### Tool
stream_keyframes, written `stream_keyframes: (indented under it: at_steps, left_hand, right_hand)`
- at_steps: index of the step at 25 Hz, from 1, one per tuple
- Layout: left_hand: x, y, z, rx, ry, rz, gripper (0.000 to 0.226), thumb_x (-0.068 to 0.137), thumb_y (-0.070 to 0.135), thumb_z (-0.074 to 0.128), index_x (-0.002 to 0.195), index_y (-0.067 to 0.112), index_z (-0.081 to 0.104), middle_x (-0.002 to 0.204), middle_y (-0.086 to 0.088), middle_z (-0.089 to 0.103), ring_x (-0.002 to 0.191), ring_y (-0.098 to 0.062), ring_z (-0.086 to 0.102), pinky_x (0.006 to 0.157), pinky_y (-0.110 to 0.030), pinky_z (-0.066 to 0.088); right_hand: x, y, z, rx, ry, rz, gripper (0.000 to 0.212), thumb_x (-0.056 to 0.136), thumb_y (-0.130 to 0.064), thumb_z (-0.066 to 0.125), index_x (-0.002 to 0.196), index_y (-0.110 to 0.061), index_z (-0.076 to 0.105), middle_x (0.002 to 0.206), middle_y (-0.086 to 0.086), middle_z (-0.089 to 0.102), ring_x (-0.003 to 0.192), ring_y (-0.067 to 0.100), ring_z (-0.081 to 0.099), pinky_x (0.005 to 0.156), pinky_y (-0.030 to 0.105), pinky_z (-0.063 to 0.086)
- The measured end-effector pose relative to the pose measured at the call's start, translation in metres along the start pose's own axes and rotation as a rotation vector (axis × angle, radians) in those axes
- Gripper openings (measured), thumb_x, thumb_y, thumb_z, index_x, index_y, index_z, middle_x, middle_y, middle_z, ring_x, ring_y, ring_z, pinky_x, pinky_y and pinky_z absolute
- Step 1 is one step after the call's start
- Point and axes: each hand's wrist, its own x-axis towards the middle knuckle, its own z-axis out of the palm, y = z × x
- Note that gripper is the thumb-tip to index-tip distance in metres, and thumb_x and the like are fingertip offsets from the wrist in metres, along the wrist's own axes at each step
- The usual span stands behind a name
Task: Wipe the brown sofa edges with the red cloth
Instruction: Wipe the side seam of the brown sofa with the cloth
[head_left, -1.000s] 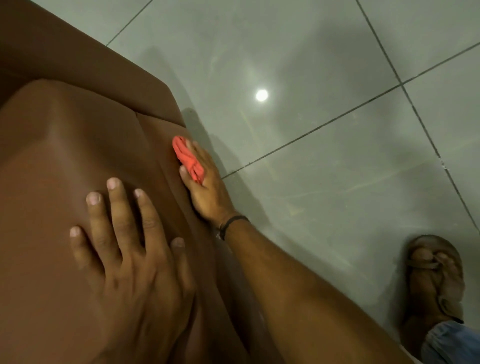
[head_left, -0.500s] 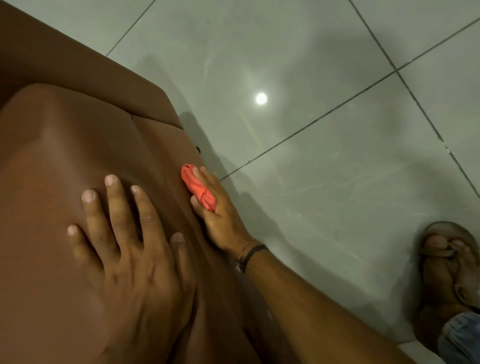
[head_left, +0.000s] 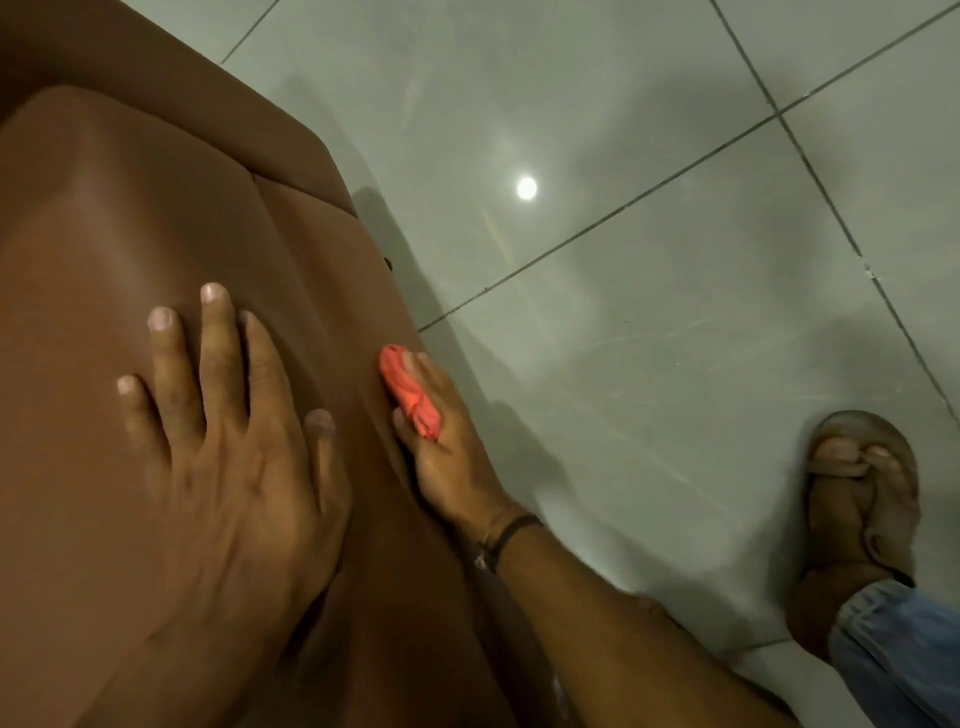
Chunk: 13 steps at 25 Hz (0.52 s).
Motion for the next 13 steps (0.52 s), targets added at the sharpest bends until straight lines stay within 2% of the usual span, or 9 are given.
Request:
stream_keyframes:
  at_steps: [2, 3, 5, 7, 8, 10, 12, 13]
  left_hand:
    - [-0.012, 0.006, 0.0, 0.024, -0.026, 0.012, 0.079, 0.097, 0.035, 0.043, 0.165, -0.002, 0.025, 0.182, -0.019, 0.01, 0.168, -0.045, 0.004, 0.129, -0.071, 0.016]
    - [-0.02, 0.01, 0.0, 0.04, -0.04, 0.004, 0.08, 0.097, 0.036, 0.042, 0.165, -0.001, 0.025, 0.182, -0.019, 0.009, 0.168, -0.045, 0.004, 0.129, -0.072, 0.015]
    - [-0.035, 0.018, 0.0, 0.071, -0.074, 0.003, 0.08, 0.097, 0.037, 0.042, 0.165, -0.002, 0.025, 0.182, -0.017, 0.008, 0.169, -0.043, 0.001, 0.13, -0.071, 0.013]
    - [-0.056, 0.028, -0.001, 0.099, -0.109, 0.049, 0.08, 0.097, 0.035, 0.043, 0.165, -0.003, 0.026, 0.182, -0.018, 0.01, 0.169, -0.041, 0.001, 0.131, -0.072, 0.01]
    - [-0.068, 0.034, -0.001, 0.122, -0.115, 0.072, 0.078, 0.097, 0.034, 0.043, 0.164, -0.004, 0.028, 0.181, -0.019, 0.013, 0.169, -0.04, 0.002, 0.131, -0.072, 0.009]
    - [-0.087, 0.041, 0.002, 0.174, -0.115, 0.101, 0.075, 0.098, 0.031, 0.043, 0.163, -0.005, 0.032, 0.18, -0.02, 0.019, 0.169, -0.038, 0.008, 0.131, -0.071, 0.008]
    - [-0.094, 0.042, 0.007, 0.217, -0.108, 0.118, 0.073, 0.099, 0.03, 0.042, 0.162, -0.005, 0.033, 0.179, -0.02, 0.023, 0.169, -0.037, 0.011, 0.13, -0.071, 0.007]
    - [-0.094, 0.043, 0.01, 0.247, -0.107, 0.124, 0.072, 0.099, 0.03, 0.042, 0.162, -0.005, 0.033, 0.178, -0.02, 0.024, 0.169, -0.037, 0.011, 0.13, -0.071, 0.008]
  right_hand:
    - [0.015, -0.012, 0.005, -0.053, -0.03, -0.022, 0.067, 0.107, -0.052, 0.036, 0.171, -0.032, 0.029, 0.184, -0.005, 0.022, 0.173, 0.018, 0.007, 0.142, 0.053, 0.009]
    - [0.022, -0.013, 0.003, -0.066, -0.039, -0.042, 0.066, 0.108, -0.049, 0.036, 0.171, -0.029, 0.03, 0.184, -0.003, 0.022, 0.173, 0.02, 0.008, 0.142, 0.053, 0.008]
    - [0.011, -0.001, -0.004, -0.022, -0.014, -0.053, 0.056, 0.114, -0.03, 0.04, 0.169, -0.019, 0.034, 0.182, 0.003, 0.028, 0.172, 0.022, 0.014, 0.141, 0.053, 0.009]
    - [-0.037, 0.022, -0.016, 0.021, 0.036, 0.048, 0.052, 0.116, -0.018, 0.044, 0.167, -0.014, 0.037, 0.18, 0.004, 0.03, 0.17, 0.021, 0.019, 0.141, 0.051, 0.011]
    - [-0.064, 0.03, -0.018, 0.035, 0.047, 0.08, 0.052, 0.115, -0.021, 0.044, 0.167, -0.015, 0.037, 0.18, 0.003, 0.03, 0.17, 0.018, 0.018, 0.141, 0.049, 0.01]
    - [-0.093, 0.026, -0.005, 0.025, 0.006, 0.073, 0.058, 0.113, -0.039, 0.038, 0.168, -0.022, 0.036, 0.181, -0.003, 0.027, 0.17, 0.012, 0.013, 0.143, 0.042, 0.004]
    - [-0.08, 0.016, 0.009, -0.008, -0.022, 0.008, 0.069, 0.106, -0.055, 0.032, 0.17, -0.027, 0.032, 0.182, -0.002, 0.025, 0.172, 0.016, 0.01, 0.143, 0.038, 0.001]
    - [-0.066, 0.014, 0.008, -0.024, -0.022, 0.0, 0.072, 0.105, -0.056, 0.031, 0.17, -0.027, 0.032, 0.183, 0.001, 0.026, 0.172, 0.021, 0.011, 0.142, 0.041, 0.002]
